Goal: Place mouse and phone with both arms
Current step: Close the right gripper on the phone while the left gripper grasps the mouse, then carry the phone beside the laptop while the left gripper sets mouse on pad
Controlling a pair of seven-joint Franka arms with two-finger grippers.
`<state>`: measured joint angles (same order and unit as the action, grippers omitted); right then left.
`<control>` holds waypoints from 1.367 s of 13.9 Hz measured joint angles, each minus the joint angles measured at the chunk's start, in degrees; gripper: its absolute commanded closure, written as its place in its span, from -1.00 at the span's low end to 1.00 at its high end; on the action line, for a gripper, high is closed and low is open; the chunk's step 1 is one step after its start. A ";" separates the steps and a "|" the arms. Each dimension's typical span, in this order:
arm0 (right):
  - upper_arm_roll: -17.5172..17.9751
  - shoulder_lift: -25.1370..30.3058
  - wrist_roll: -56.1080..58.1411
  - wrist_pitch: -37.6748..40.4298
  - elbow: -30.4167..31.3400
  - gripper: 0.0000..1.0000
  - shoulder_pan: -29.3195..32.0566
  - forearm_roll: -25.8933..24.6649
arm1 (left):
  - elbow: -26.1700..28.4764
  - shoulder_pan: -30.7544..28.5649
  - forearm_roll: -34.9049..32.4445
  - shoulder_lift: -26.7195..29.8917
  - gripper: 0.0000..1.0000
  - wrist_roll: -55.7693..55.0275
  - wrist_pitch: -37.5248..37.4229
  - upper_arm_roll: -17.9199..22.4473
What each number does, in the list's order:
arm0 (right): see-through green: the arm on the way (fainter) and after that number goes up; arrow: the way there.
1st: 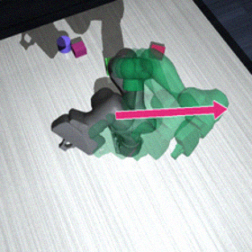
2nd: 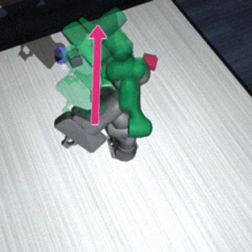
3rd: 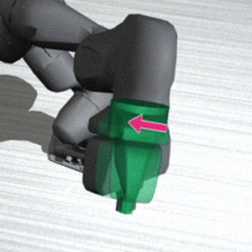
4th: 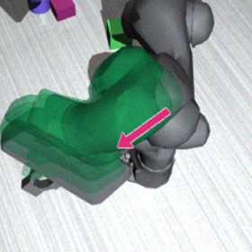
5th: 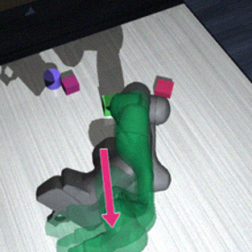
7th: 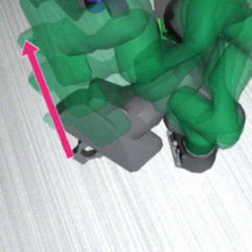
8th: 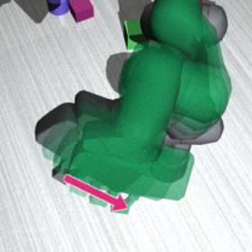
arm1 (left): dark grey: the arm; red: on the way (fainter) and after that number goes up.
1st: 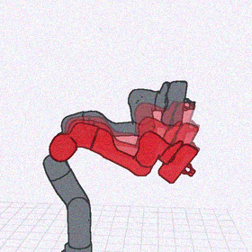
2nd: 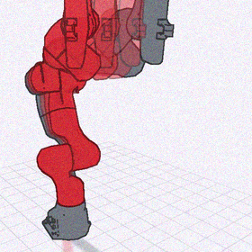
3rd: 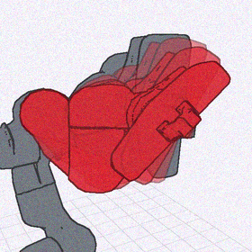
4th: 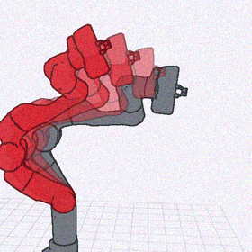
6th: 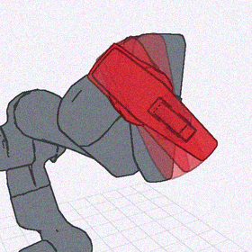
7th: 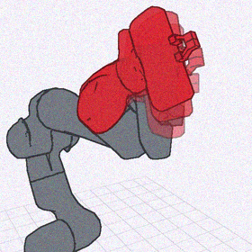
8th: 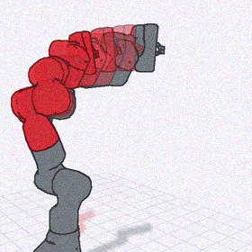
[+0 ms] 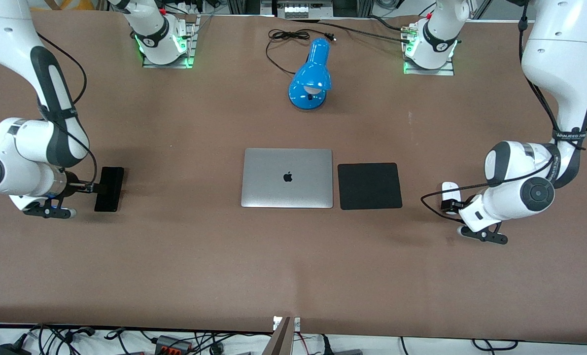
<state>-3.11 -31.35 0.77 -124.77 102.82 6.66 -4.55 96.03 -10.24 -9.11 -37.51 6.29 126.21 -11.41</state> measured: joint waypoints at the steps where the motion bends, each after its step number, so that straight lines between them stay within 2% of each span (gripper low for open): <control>1: 0.10 -0.61 0.00 -0.49 0.22 -1.00 -0.03 0.01 | 0.06 -0.38 -0.01 -0.51 -1.00 0.33 0.12 0.00; 13: 0.90 -5.87 -0.04 -5.70 0.75 -1.00 -0.10 0.74 | 4.48 -0.74 -0.01 -1.36 -1.00 0.82 0.53 -0.40; 14: 0.93 -6.06 -0.04 -6.09 0.75 -1.00 -0.10 0.85 | 4.70 -0.73 -0.01 -1.36 -0.91 0.81 0.53 -0.41; 16: 0.95 -6.24 -0.03 -6.46 0.75 -1.00 -0.10 0.92 | 4.83 -0.74 -0.01 -1.36 -0.41 0.81 0.53 -0.41; 17: 0.95 -6.24 -0.01 -6.46 0.74 -0.85 -0.10 0.92 | 4.83 -0.74 -0.01 -1.36 -0.25 0.81 0.53 -0.41; 19: 1.01 -6.23 0.40 -6.45 0.74 -0.09 -0.11 1.04 | 4.84 -0.75 -0.01 -1.36 -0.06 0.81 0.53 -0.41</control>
<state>-2.11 -37.57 1.16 -131.22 103.56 6.55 -3.51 100.87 -10.99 -9.12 -38.87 7.10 126.74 -11.82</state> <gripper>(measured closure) 0.066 0.251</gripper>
